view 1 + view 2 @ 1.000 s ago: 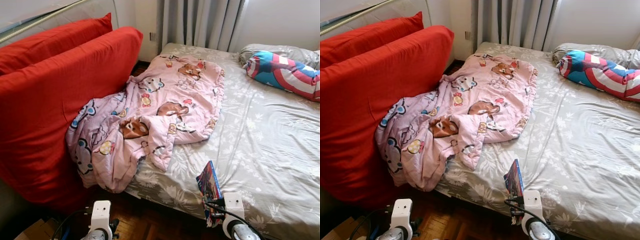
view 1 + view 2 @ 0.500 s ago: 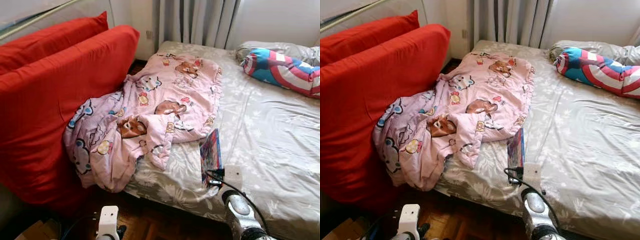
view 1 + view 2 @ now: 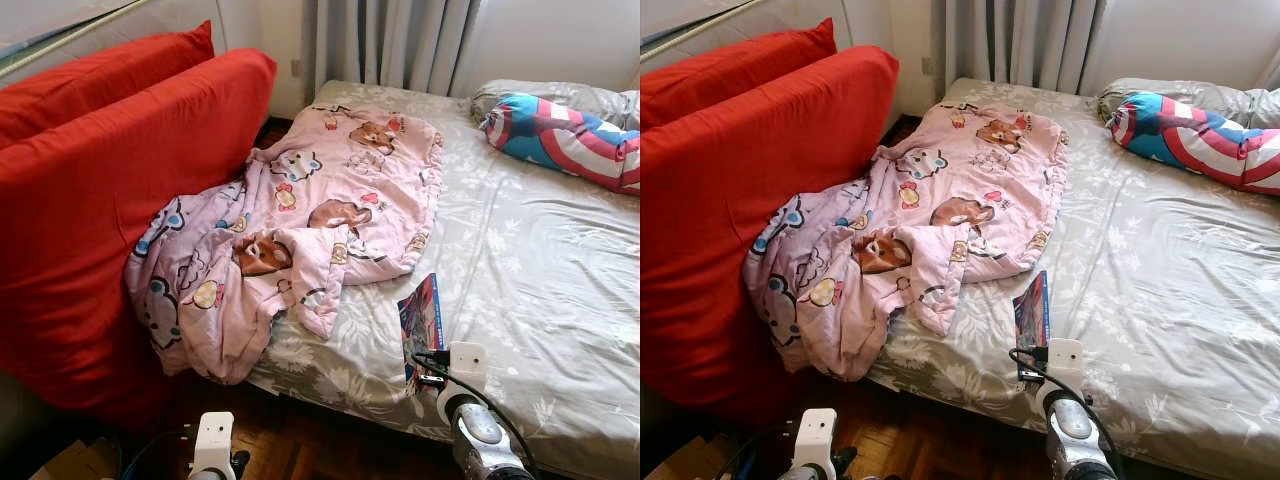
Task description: Clean up the room
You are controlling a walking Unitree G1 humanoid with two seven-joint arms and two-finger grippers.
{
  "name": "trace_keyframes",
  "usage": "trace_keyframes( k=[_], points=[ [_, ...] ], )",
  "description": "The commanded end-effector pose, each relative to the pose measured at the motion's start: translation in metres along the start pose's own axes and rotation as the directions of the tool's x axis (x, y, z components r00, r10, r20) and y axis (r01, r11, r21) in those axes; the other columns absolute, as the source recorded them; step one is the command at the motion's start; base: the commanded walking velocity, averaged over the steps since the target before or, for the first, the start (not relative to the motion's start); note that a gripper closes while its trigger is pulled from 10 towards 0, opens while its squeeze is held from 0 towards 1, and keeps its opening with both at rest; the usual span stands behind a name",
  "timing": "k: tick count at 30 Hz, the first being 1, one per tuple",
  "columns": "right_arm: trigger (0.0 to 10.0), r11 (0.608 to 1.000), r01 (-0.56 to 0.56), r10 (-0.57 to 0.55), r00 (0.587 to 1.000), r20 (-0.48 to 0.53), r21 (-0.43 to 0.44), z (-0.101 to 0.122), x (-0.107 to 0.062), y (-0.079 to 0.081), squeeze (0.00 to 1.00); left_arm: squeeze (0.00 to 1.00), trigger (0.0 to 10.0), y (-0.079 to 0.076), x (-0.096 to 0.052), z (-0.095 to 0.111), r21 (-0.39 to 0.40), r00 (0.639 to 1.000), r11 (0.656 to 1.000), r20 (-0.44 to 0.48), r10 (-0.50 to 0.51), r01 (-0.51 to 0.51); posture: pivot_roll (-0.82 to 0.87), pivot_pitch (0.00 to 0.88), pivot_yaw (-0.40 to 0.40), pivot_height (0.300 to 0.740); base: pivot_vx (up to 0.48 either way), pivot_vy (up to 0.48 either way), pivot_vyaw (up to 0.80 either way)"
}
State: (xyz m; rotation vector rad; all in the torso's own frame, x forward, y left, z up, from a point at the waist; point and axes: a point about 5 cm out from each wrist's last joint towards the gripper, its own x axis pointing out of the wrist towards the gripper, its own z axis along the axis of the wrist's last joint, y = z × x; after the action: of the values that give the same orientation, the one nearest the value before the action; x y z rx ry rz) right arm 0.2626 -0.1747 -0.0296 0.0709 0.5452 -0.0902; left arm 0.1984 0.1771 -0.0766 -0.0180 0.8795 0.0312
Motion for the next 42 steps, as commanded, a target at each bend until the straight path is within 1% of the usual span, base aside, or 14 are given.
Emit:
trace_keyframes(
  k=[1,3,7,14,21,24,27,29,35,42],
  points=[
    [10.0,1.000,-0.005,0.005,1.000,0.021,-0.002,0.006,0.002,0.002,0.00,0.00,10.0,0.002,-0.001,-0.004,0.012,1.000,1.000,-0.016,0.006,-0.006,-0.05,0.065,-0.022,0.730,0.000,0.000,0.00],
    [10.0,1.000,-0.004,0.004,1.000,0.018,0.014,0.005,0.002,0.001,0.00,0.00,10.0,0.002,-0.001,-0.004,0.015,1.000,1.000,-0.017,0.006,-0.005,-0.05,0.067,-0.021,0.730,0.000,0.000,0.00],
    [10.0,1.000,-0.006,0.005,1.000,0.009,0.016,0.005,0.002,0.002,0.00,0.00,10.0,0.002,-0.001,-0.004,0.025,1.000,1.000,-0.023,0.005,-0.005,-0.06,0.067,-0.021,0.730,0.000,0.000,-0.11],
    [10.0,1.000,-0.013,0.013,1.000,0.009,0.010,0.005,0.002,0.003,0.00,0.00,10.0,0.001,-0.001,-0.004,0.023,1.000,1.000,-0.021,0.004,-0.004,-0.06,0.068,-0.024,0.730,0.000,0.000,-0.79],
    [10.0,1.000,-0.009,0.009,1.000,0.022,0.003,0.006,0.002,0.004,0.00,0.00,10.0,0.001,-0.001,-0.003,0.034,1.000,0.999,-0.018,0.004,-0.003,-0.06,0.067,-0.023,0.730,0.000,0.000,0.00],
    [10.0,1.000,-0.008,0.008,1.000,0.027,0.009,0.007,0.002,0.004,0.00,0.00,10.0,0.002,-0.001,-0.004,0.032,1.000,0.999,-0.020,0.003,-0.002,-0.06,0.067,-0.023,0.730,0.000,-0.273,0.00],
    [10.0,1.000,-0.010,0.010,0.999,0.031,0.016,0.007,0.002,0.005,0.00,0.00,10.0,0.013,-0.003,-0.011,0.029,0.998,0.999,-0.052,0.017,-0.016,-0.06,0.066,-0.023,0.730,0.000,-0.273,0.00],
    [10.0,1.000,-0.012,0.012,1.000,0.029,0.019,0.007,0.002,0.005,0.00,0.00,10.0,0.014,-0.004,-0.014,0.030,0.998,0.999,-0.060,0.021,-0.019,-0.06,0.066,-0.021,0.730,0.000,-0.272,0.00],
    [10.0,1.000,-0.013,0.012,0.999,0.034,0.024,0.008,0.002,0.006,0.00,0.00,10.0,0.016,-0.005,-0.017,0.037,0.997,0.999,-0.074,0.026,-0.023,-0.06,0.065,-0.022,0.730,0.000,-0.273,-0.62],
    [10.0,1.000,-0.015,0.015,0.999,0.037,0.013,0.008,0.002,0.006,0.00,0.00,10.0,0.015,-0.005,-0.017,0.037,0.997,0.999,-0.074,0.023,-0.021,-0.06,0.061,-0.022,0.730,0.000,-0.283,0.00]
  ],
)
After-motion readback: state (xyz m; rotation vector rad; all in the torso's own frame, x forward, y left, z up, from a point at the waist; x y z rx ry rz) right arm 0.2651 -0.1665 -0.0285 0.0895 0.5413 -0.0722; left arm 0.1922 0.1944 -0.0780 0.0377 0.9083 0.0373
